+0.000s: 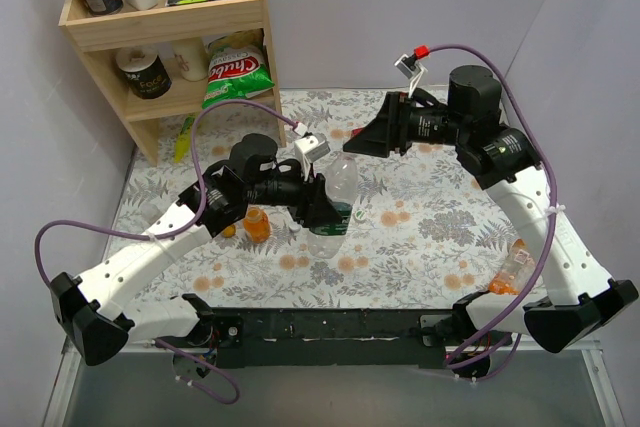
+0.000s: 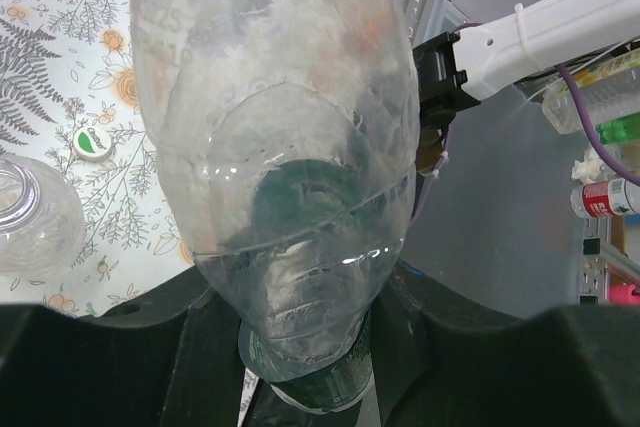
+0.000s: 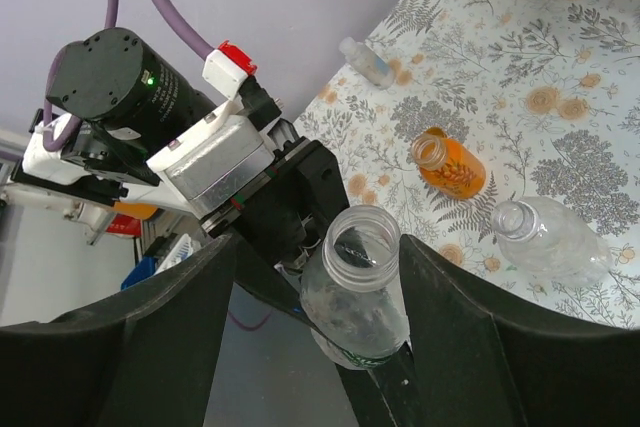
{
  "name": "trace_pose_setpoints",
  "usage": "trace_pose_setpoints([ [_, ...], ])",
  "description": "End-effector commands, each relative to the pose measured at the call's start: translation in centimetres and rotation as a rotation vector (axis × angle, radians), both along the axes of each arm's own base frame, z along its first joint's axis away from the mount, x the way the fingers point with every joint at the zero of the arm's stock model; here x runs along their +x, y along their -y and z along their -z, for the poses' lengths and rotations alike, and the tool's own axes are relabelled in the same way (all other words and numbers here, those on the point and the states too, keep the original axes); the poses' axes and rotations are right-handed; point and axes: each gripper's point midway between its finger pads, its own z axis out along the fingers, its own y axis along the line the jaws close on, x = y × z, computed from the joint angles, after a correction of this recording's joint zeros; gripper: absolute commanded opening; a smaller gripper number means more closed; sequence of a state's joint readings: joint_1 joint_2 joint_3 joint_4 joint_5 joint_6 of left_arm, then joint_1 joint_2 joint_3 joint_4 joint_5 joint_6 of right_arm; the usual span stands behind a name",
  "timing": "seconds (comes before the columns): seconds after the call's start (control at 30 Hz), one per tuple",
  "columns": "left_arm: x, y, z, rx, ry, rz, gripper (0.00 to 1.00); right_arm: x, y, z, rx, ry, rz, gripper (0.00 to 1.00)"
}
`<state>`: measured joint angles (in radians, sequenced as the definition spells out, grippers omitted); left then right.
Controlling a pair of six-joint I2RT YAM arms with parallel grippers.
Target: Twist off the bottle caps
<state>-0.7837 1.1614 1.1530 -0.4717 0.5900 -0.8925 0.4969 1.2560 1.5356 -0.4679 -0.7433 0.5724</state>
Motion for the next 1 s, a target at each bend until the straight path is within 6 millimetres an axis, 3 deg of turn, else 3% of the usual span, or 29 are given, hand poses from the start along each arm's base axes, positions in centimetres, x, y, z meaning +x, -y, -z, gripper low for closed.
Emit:
trace_pose_setpoints([
  [0.0,-0.3,0.5,-1.5,-0.034,0.049,0.038,0.32,-1.0,-0.2,-0.2,-0.014,0.017,-0.028,0.71],
  [0.23,-0.3,0.6,-1.3,-0.03,0.046,0.042,0.31,0.1,0.4,2.1,-0.093,0.008,0.045,0.68],
  [0.63,-0.2,0.9,-1.0,-0.021,0.05,0.039,0.31,0.3,0.2,3.9,-0.123,-0.015,0.028,0.52],
  [0.73,-0.3,1.0,-1.1,-0.022,0.053,0.044,0.31,0.5,0.3,4.1,-0.125,-0.008,0.035,0.28],
  [0.77,-0.2,1.0,-1.1,-0.021,0.053,0.042,0.31,0.5,0.3,4.1,-0.125,-0.008,0.039,0.1],
  [0.8,-0.2,1.0,-1.2,-0.022,0.058,0.04,0.32,0.6,0.4,3.9,-0.125,0.002,0.046,0.04],
  [0.87,0.0,0.9,-1.3,-0.021,0.063,0.029,0.42,0.8,0.7,3.5,-0.134,0.032,0.068,0.01],
  [0.9,0.0,0.8,-1.4,-0.021,0.069,0.024,0.63,0.5,1.0,3.7,-0.154,0.022,0.069,0.01],
  [0.97,0.4,0.6,-1.7,-0.02,0.083,0.002,0.81,0.7,1.8,2.5,-0.189,0.087,0.089,0.01],
])
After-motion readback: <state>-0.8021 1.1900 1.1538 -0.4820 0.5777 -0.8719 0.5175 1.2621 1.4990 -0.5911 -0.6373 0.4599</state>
